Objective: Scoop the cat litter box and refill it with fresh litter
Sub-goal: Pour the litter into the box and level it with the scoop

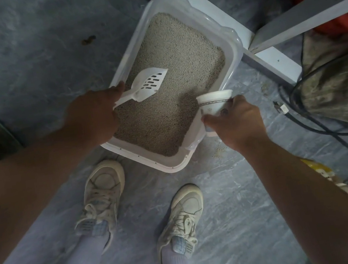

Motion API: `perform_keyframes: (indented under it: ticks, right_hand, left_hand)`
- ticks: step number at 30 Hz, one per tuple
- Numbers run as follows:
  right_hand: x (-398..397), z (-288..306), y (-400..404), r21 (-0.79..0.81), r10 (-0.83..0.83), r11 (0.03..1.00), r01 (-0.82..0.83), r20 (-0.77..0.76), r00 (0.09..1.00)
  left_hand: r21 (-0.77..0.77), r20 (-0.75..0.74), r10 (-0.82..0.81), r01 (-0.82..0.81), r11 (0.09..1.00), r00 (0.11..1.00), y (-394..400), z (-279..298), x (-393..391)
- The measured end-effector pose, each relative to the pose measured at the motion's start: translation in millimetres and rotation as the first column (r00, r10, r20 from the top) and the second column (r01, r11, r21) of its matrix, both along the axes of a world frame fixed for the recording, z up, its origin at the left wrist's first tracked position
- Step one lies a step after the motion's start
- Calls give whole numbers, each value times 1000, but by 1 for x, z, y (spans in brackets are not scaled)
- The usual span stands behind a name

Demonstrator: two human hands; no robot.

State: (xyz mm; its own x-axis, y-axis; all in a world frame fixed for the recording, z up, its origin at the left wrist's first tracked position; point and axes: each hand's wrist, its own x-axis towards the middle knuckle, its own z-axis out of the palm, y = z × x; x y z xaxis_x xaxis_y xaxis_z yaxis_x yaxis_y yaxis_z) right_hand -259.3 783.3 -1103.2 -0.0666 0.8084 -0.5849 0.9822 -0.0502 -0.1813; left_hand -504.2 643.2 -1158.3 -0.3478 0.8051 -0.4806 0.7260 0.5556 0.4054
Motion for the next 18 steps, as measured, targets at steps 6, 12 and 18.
perform_keyframes:
  ticks: [6, 12, 18]
  right_hand:
    - [3, 13, -40, -91, 125, 989, -121, 41, 991]
    - [7, 6, -51, -37, -1, 999, 2, 16, 1000]
    - [3, 6, -61, -62, 58, 996, -58, -6, 998]
  left_hand:
    - [-10, 14, 7, -7, 1000, 1000, -1, -1, -1]
    - [-21, -14, -15, 15, 1000, 1000, 1, 4, -1]
    - [-72, 6, 14, -13, 997, 1000, 2, 9, -1]
